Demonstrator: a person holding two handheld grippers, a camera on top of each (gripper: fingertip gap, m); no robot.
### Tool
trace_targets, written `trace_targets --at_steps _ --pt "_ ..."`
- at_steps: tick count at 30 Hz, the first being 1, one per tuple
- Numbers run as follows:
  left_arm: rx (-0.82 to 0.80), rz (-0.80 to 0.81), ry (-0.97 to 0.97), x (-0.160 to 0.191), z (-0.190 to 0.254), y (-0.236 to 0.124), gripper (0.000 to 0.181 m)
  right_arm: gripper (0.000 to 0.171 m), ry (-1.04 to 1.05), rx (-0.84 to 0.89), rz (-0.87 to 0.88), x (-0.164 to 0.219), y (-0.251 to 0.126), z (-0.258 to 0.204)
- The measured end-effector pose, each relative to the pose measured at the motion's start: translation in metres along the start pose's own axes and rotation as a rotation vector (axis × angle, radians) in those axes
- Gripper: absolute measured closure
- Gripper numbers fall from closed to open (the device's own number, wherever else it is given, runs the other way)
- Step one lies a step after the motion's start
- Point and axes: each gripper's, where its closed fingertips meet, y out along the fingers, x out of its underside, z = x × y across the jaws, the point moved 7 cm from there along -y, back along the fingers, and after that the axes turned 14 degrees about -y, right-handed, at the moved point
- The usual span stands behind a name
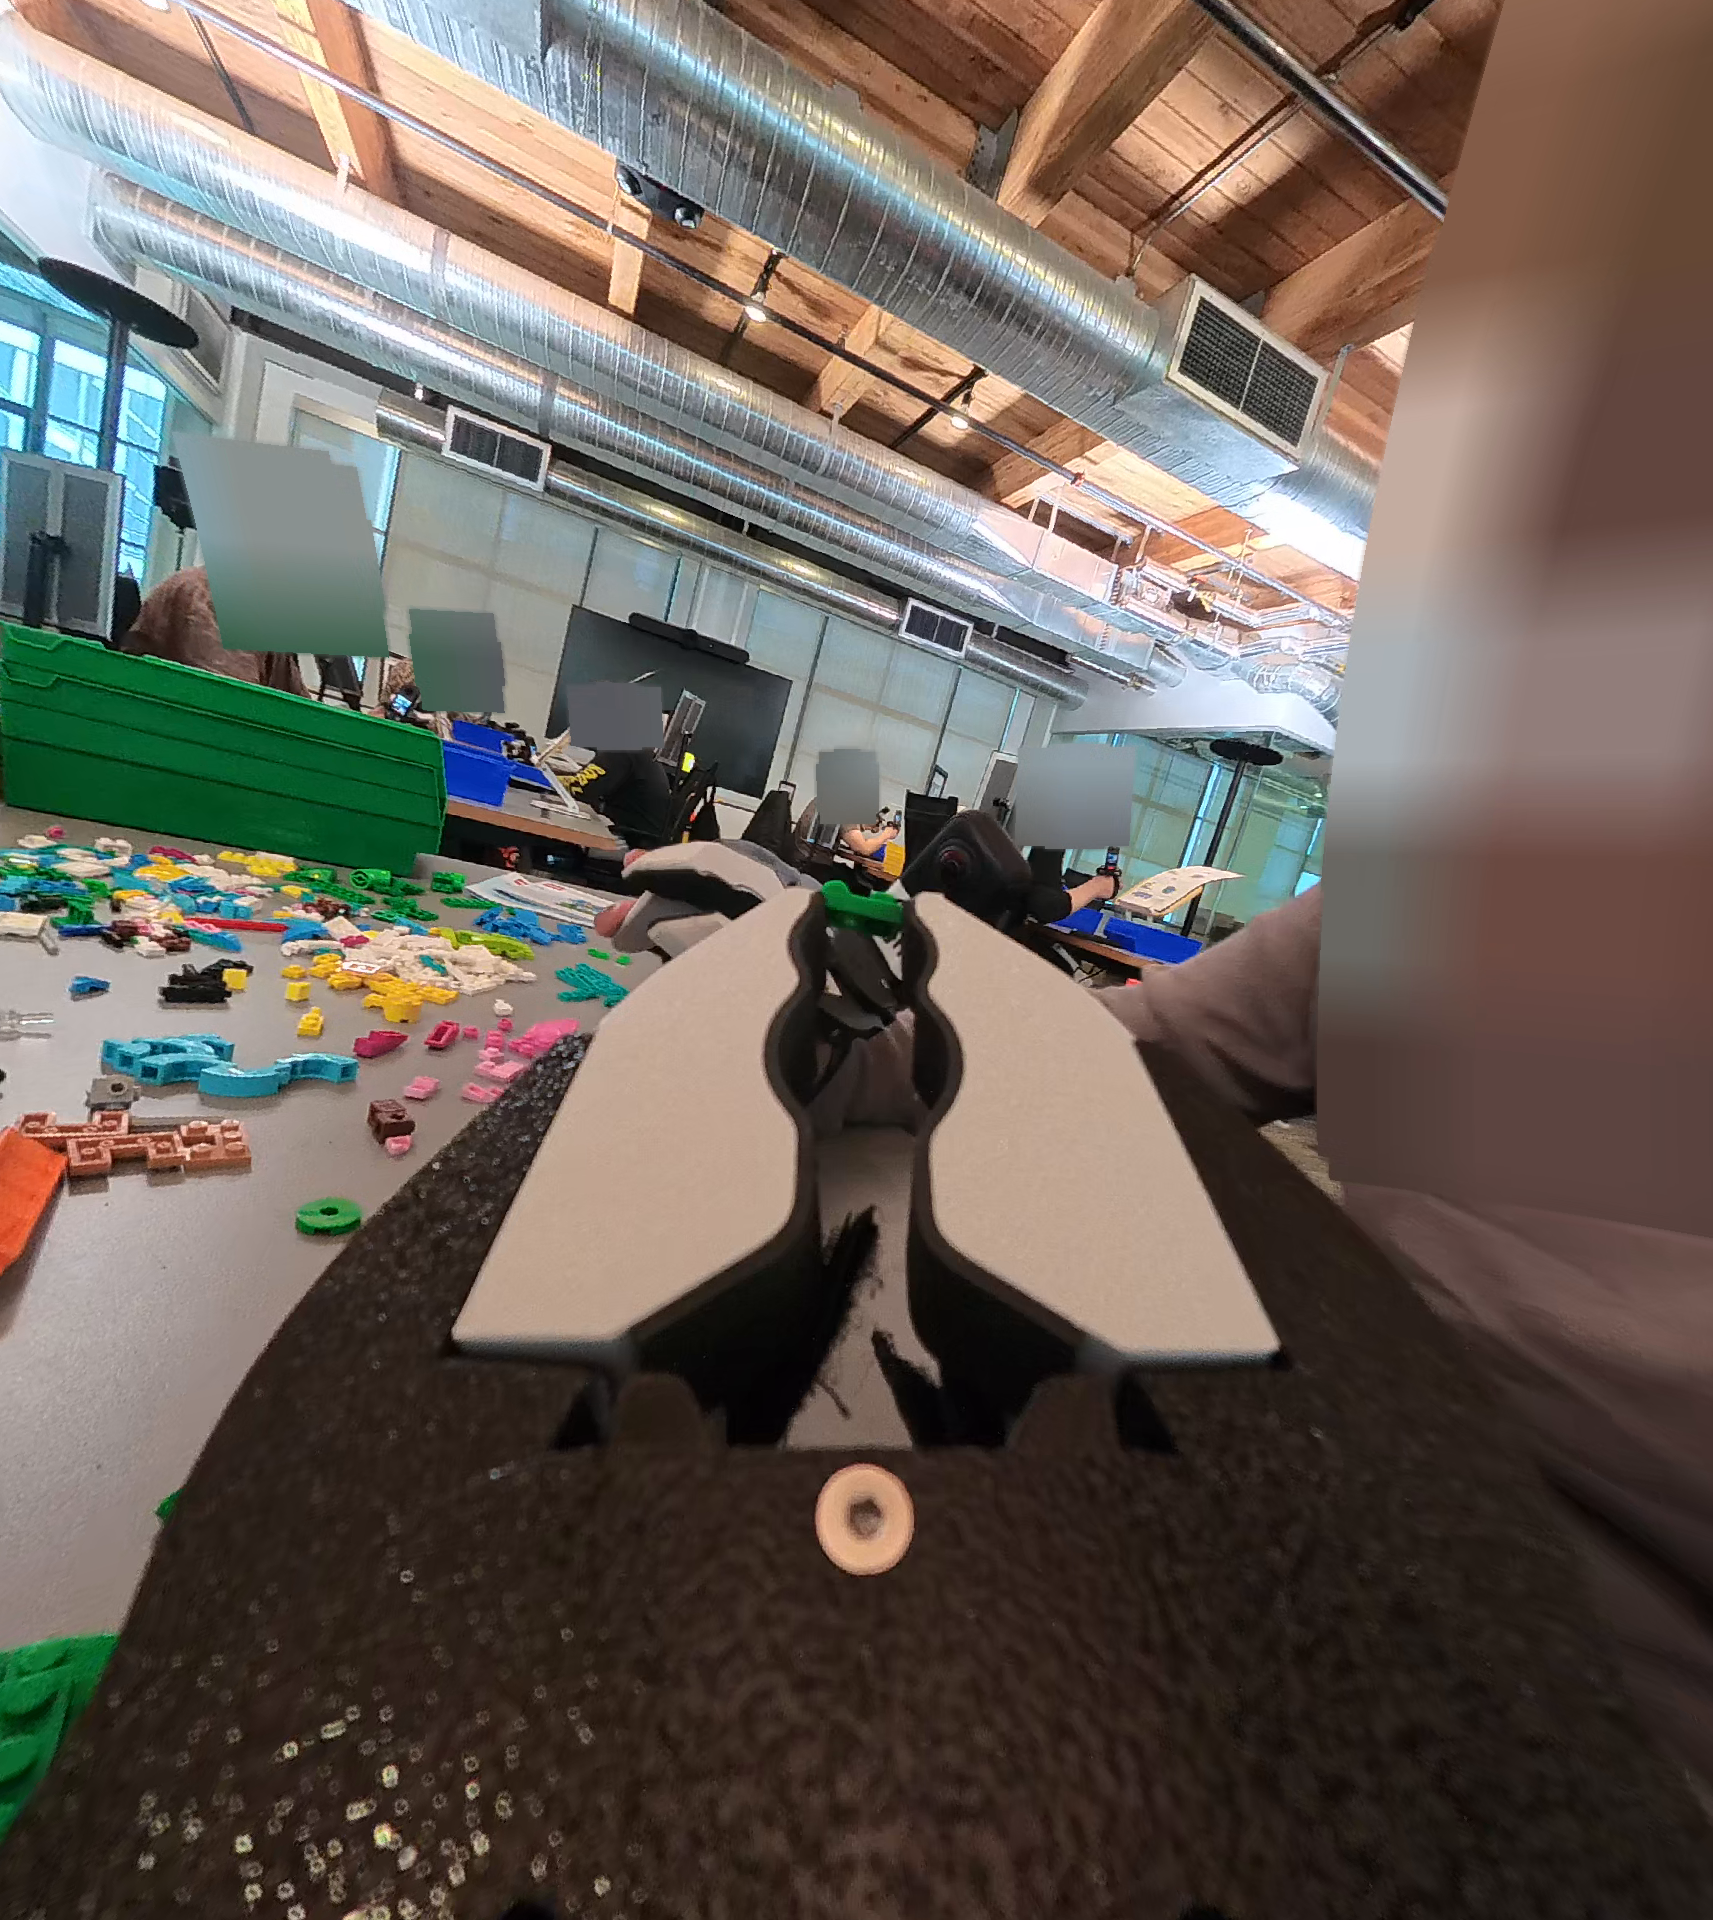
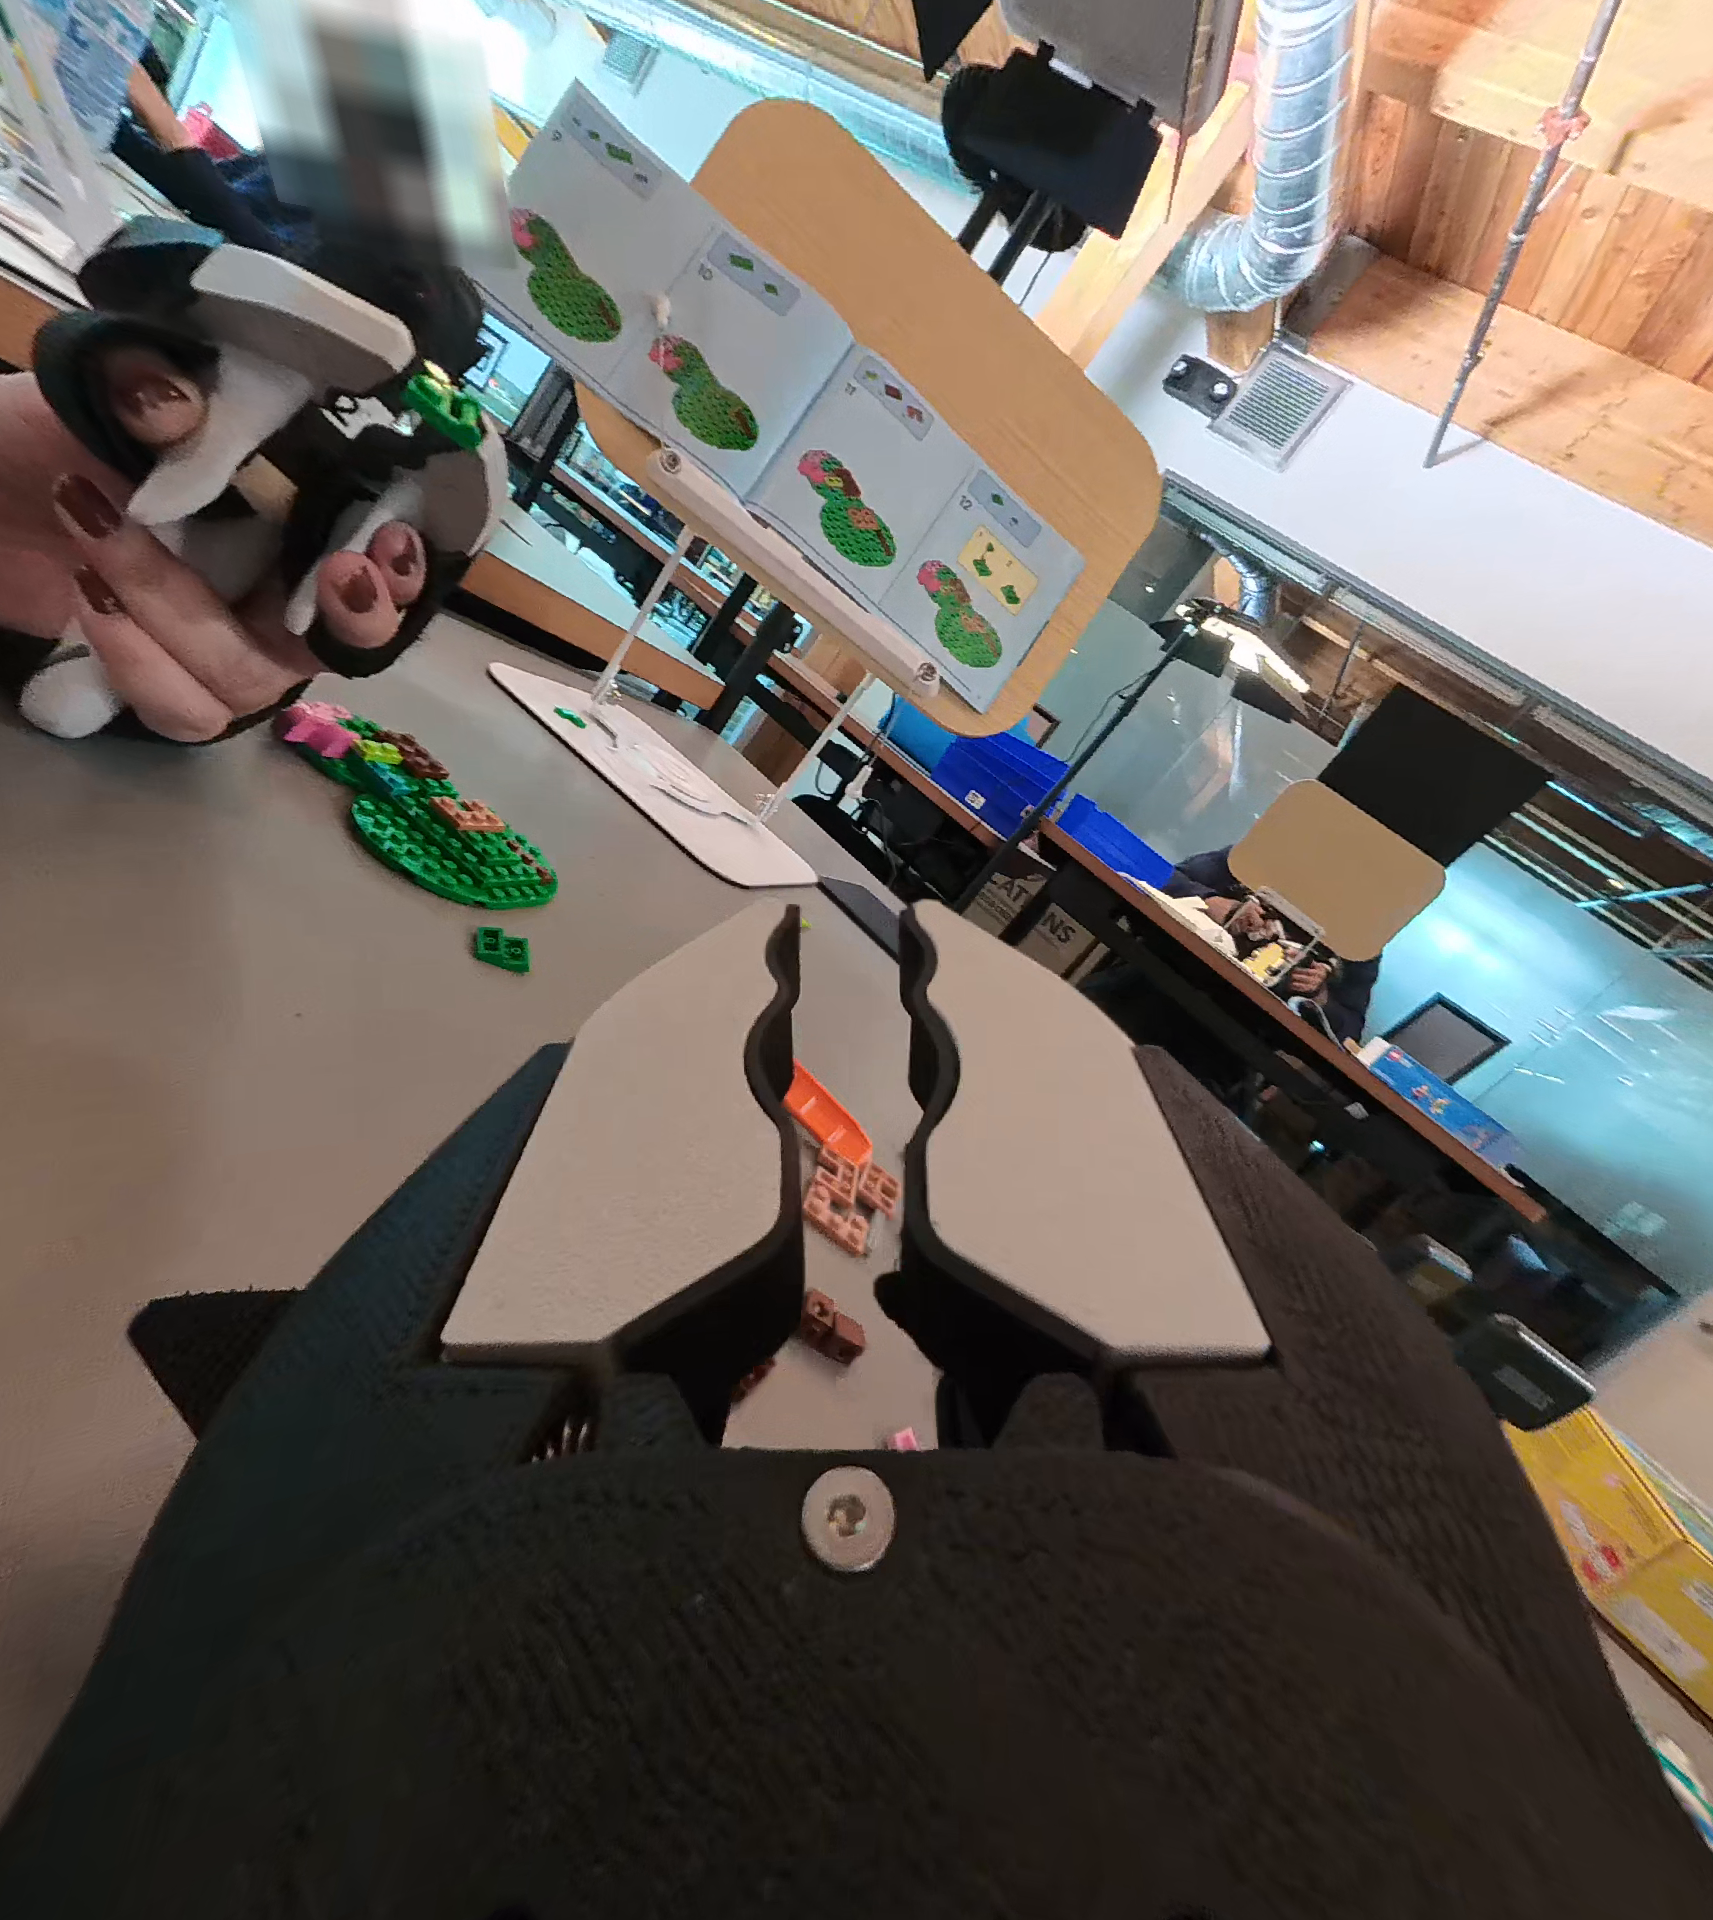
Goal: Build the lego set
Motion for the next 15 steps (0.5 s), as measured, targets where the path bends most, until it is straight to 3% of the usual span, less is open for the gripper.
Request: trace_targets --at_steps 15 --pt "0.005 -0.002 -0.004 0.0005 0.0006 0.0002 0.168 0.156 -0.079 0.071 -0.077 -0.0006 -0.0085 0.0025"
